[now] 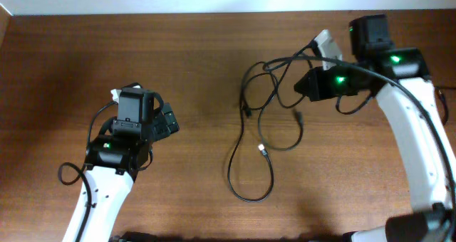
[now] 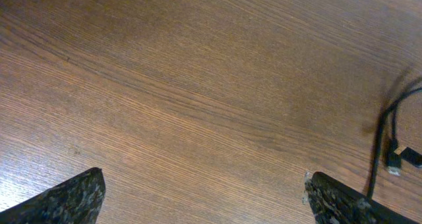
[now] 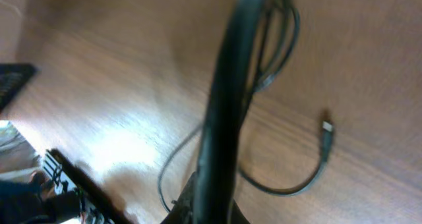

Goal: Untangle cables
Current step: 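Grasp one black cable from the pile with the right gripper, then carry the cable to the upper right table corner and release it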

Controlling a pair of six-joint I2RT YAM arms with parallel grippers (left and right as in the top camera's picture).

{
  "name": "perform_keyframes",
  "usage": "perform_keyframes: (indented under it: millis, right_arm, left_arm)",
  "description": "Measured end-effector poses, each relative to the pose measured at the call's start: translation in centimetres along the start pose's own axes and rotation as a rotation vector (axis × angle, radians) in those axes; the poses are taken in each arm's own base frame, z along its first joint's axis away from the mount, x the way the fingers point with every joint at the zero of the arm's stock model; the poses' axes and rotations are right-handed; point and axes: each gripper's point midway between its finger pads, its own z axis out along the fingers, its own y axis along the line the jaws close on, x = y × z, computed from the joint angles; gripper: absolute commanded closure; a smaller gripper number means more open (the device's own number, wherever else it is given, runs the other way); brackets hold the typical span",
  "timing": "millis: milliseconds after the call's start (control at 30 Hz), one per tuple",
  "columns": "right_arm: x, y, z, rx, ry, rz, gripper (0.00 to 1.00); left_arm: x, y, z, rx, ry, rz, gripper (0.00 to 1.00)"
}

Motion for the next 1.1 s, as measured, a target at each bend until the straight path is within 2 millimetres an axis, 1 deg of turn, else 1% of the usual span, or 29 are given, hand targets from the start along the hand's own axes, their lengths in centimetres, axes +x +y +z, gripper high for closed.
perform_keyframes:
  millis: [33, 67, 133, 200, 233, 333, 400, 500, 700, 767, 800, 833, 900, 933, 967, 1000, 1067, 1100]
  right_arm:
    - [-0.8, 1.2, -1.5, -0.010, -0.049, -0.032, 0.96]
    - [-2.1, 3.0, -3.7, -0.031, -0.121, -0.080, 0.96]
    - [-3.6, 5.1, -6.0, -0.064, -0.193, -0.134, 0.96]
    - [-6.2, 8.2, -8.8, -0.148, -0.311, -0.231, 0.96]
    - [-7.0, 9.1, -9.7, -0.171, -0.353, -0.262, 0.96]
    - [-10.7, 12.1, -13.2, -0.257, -0.524, -0.293, 0.96]
    - [-12.6, 13.6, -15.1, -0.324, -0.604, -0.243, 0.96]
    - [-13.8, 14.5, -16.5, -0.392, -0.649, -0.162, 0.96]
    - [-13.9, 14.6, -16.5, -0.450, -0.613, 0.012, 0.96]
    - [-12.5, 13.9, -15.3, -0.451, -0.521, 0.141, 0.96]
    - [-11.3, 13.3, -14.3, -0.435, -0.457, 0.205, 0.96]
    - [-10.7, 13.1, -13.9, -0.428, -0.429, 0.229, 0.96]
    - [-8.7, 12.5, -12.7, -0.398, -0.346, 0.274, 0.96]
    - [-7.6, 12.8, -11.9, -0.388, -0.302, 0.260, 0.96]
    - [-7.2, 13.3, -11.6, -0.390, -0.283, 0.242, 0.96]
    - [-6.5, 14.9, -10.8, -0.409, -0.249, 0.193, 0.96]
    - [-5.7, 16.9, -10.0, -0.436, -0.214, 0.142, 0.96]
    - [-5.2, 18.8, -9.5, -0.466, -0.194, 0.090, 0.96]
  left_arm:
    - [0.0, 0.0, 0.0, 0.000, 0.000, 0.000, 0.01]
    - [0.0, 0.0, 0.0, 0.000, 0.000, 0.000, 0.01]
    - [0.0, 0.0, 0.0, 0.000, 0.000, 0.000, 0.01]
    - [0.0, 0.0, 0.0, -0.001, 0.000, 0.000, 0.01]
    - [0.0, 0.0, 0.0, 0.000, 0.001, 0.000, 0.01]
    - [0.0, 0.0, 0.0, 0.000, 0.000, 0.000, 0.01]
    - [0.0, 0.0, 0.0, 0.000, -0.001, 0.000, 0.01]
    - [0.0, 0.0, 0.0, -0.001, 0.000, 0.000, 0.01]
    - [0.0, 0.0, 0.0, 0.000, 0.000, 0.000, 0.01]
    - [0.0, 0.0, 0.0, 0.001, -0.002, 0.000, 0.01]
    - [0.0, 0.0, 0.0, 0.000, 0.000, 0.000, 0.01]
    - [0.0, 0.0, 0.0, 0.000, 0.000, 0.000, 0.01]
    - [0.1, 0.0, 0.0, -0.001, 0.002, 0.001, 0.01]
    - [0.0, 0.0, 0.0, -0.001, 0.001, 0.000, 0.01]
    - [0.0, 0.0, 0.0, -0.001, 0.000, 0.000, 0.01]
    - [0.0, 0.0, 0.0, -0.001, 0.001, 0.000, 0.01]
    - [0.0, 0.0, 0.0, -0.001, 0.001, 0.000, 0.01]
    - [0.0, 0.0, 0.0, -0.001, 0.001, 0.000, 0.01]
